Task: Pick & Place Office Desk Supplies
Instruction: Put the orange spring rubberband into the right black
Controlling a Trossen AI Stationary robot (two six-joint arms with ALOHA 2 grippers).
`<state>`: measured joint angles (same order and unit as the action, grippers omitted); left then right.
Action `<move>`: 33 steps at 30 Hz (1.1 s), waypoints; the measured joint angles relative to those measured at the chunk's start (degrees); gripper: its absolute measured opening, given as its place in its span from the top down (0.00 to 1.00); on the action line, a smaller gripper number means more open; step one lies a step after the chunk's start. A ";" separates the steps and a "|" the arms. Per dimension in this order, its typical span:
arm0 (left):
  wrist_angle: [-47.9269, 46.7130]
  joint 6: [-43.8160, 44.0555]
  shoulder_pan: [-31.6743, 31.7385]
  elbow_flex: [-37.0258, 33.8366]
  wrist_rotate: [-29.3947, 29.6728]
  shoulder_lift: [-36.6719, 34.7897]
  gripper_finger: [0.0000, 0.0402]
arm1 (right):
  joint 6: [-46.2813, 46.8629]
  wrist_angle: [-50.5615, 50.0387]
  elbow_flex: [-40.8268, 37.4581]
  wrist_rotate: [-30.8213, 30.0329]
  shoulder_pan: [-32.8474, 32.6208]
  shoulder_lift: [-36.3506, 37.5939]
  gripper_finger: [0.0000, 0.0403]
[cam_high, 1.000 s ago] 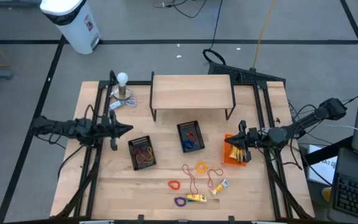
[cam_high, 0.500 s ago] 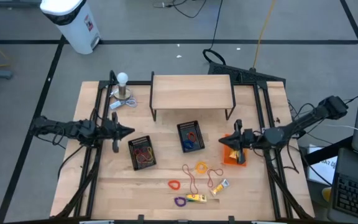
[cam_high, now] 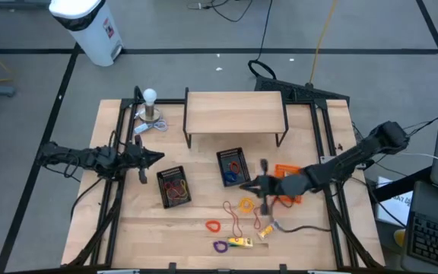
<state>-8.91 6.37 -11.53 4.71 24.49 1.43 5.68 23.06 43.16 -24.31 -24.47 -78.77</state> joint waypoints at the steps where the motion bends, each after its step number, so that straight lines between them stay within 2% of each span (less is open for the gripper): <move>1: 0.02 0.05 0.00 0.00 0.02 0.00 0.95 | 0.22 -0.55 1.29 1.25 0.00 -2.11 1.00; 5: 0.09 0.90 0.00 0.00 0.05 0.00 0.95 | 0.26 -3.13 6.35 6.42 -0.02 -10.34 0.99; 7: 0.09 1.74 0.00 0.00 0.07 0.00 0.95 | 0.74 -4.04 9.10 8.09 -0.02 -14.27 0.95; 15: 0.09 3.04 0.00 0.01 0.11 0.00 0.95 | -2.66 -6.44 22.05 8.65 -0.23 -28.69 0.61; 18: 0.09 3.17 0.00 0.01 0.11 0.00 0.95 | -2.01 -9.66 25.92 11.13 0.62 -32.17 0.53; 21: 0.04 2.70 0.00 0.02 0.09 0.00 0.95 | -1.58 -11.49 28.39 11.54 1.00 -35.27 0.52; 26: 0.01 1.50 0.00 0.04 1.12 0.00 0.95 | -3.14 -10.96 28.67 12.54 0.83 -38.35 0.56; 33: -0.07 1.09 0.00 0.04 2.20 0.04 0.95 | -1.77 -10.40 28.67 13.57 0.61 -39.33 0.60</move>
<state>-8.97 7.46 -11.53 4.75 26.69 1.48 3.92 12.66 71.83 -10.74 -23.86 -118.10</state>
